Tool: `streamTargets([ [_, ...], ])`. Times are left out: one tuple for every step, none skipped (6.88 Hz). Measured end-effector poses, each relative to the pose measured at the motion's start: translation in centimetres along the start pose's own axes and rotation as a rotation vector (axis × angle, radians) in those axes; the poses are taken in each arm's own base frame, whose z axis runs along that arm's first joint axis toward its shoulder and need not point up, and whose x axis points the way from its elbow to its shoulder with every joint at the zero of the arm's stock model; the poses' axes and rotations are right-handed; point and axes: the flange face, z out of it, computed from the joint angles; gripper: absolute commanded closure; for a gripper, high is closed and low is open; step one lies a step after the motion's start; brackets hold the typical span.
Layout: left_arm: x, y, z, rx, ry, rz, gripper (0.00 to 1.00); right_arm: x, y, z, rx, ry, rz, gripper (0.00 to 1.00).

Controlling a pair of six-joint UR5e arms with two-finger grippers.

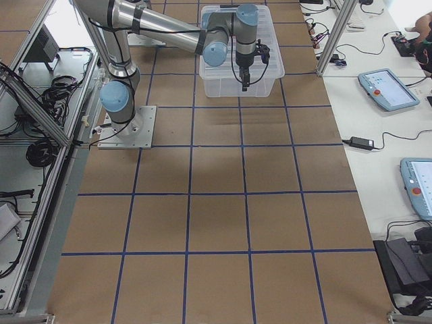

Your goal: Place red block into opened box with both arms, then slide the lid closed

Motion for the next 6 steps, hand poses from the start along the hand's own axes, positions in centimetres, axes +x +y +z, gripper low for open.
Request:
streamTargets([
  [-0.1, -0.8, -0.5, 0.018, -0.003, -0.001, 0.00, -0.2, -0.8, -2.9, 0.024, 0.004, -0.004, 0.00],
  [-0.1, -1.3, -1.0, 0.029, -0.004, 0.000, 0.00, -1.5, -1.4, -6.4, 0.026, 0.002, -0.020, 0.00],
  [-0.1, -1.6, -1.2, 0.035, -0.006, 0.001, 0.00, -3.8, -1.5, -10.2, 0.025, -0.001, -0.028, 0.00],
  [-0.2, -1.7, -1.4, 0.028, -0.007, -0.008, 0.00, -5.8, -1.3, -12.9, 0.013, -0.006, -0.021, 0.00],
  [-0.1, -1.5, -1.1, 0.003, -0.004, -0.025, 0.00, -6.9, -1.1, -13.7, -0.010, -0.008, -0.017, 0.00],
  [0.2, -0.9, -0.7, -0.017, 0.000, -0.032, 0.00, -7.2, -1.1, -14.0, -0.019, -0.008, -0.014, 0.00],
])
